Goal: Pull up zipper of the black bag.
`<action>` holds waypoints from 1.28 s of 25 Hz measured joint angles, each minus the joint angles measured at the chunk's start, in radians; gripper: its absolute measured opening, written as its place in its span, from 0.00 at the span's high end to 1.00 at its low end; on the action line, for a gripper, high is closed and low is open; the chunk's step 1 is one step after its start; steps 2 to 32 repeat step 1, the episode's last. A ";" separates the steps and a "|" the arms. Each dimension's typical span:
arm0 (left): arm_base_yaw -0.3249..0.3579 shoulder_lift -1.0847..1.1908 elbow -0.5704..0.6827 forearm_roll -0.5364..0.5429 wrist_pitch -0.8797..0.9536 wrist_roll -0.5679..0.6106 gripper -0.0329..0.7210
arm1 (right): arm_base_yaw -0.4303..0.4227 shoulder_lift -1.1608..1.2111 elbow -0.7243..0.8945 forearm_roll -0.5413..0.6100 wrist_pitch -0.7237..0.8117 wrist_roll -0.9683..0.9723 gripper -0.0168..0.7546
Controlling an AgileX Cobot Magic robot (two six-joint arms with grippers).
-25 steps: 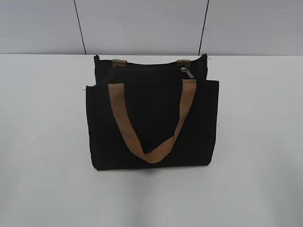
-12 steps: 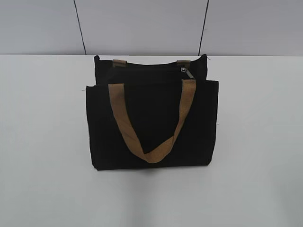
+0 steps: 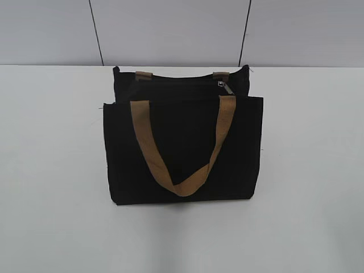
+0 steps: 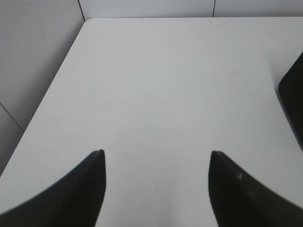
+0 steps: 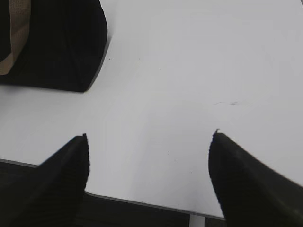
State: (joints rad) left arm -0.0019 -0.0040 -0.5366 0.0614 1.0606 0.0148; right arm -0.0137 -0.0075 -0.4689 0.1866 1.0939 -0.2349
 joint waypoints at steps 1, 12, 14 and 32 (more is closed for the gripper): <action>0.000 0.000 0.000 0.000 0.000 0.000 0.28 | 0.000 0.000 0.000 0.000 0.000 0.000 0.21; 0.000 0.000 0.000 0.000 0.000 0.000 0.28 | 0.000 0.000 0.000 0.000 0.000 0.000 0.21; 0.000 0.000 0.000 0.000 0.000 0.000 0.28 | 0.000 0.000 0.000 0.000 0.000 0.000 0.21; 0.000 0.000 0.000 0.000 0.000 0.000 0.28 | 0.000 0.000 0.000 0.000 0.000 0.000 0.21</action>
